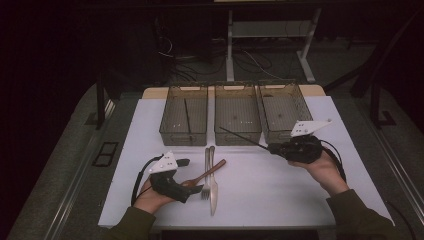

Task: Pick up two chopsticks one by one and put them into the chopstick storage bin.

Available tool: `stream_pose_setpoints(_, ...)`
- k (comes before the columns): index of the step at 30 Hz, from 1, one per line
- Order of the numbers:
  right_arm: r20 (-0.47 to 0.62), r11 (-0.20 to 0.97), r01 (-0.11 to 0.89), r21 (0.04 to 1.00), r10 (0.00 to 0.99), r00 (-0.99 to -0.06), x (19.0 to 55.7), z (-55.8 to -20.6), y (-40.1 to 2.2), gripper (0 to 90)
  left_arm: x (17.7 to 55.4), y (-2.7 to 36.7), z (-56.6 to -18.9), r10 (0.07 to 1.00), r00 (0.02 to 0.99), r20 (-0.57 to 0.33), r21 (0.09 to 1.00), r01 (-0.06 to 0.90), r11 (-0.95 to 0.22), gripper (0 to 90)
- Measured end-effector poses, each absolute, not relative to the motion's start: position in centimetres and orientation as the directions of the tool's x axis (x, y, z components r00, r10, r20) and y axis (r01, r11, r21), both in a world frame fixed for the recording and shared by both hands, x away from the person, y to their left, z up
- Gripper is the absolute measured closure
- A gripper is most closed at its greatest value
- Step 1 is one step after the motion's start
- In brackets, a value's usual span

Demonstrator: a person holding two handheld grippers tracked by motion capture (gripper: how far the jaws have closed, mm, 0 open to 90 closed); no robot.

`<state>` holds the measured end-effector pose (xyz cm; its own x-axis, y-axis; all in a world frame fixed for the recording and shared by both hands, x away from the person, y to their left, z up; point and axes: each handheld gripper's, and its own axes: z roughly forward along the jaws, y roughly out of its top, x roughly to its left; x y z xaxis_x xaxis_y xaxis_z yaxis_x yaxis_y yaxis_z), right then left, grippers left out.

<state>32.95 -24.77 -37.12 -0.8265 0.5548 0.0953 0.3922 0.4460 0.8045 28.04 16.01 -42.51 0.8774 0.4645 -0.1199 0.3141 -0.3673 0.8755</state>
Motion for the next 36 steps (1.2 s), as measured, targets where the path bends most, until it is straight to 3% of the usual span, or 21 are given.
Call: stream_pose_setpoints(36,0.117,0.408,0.461,0.788,0.636,-0.763,41.7,-35.3,-13.1,84.6,28.0,16.1,-42.5,0.464,0.878,-0.119,0.881,0.309,-0.359,0.0)
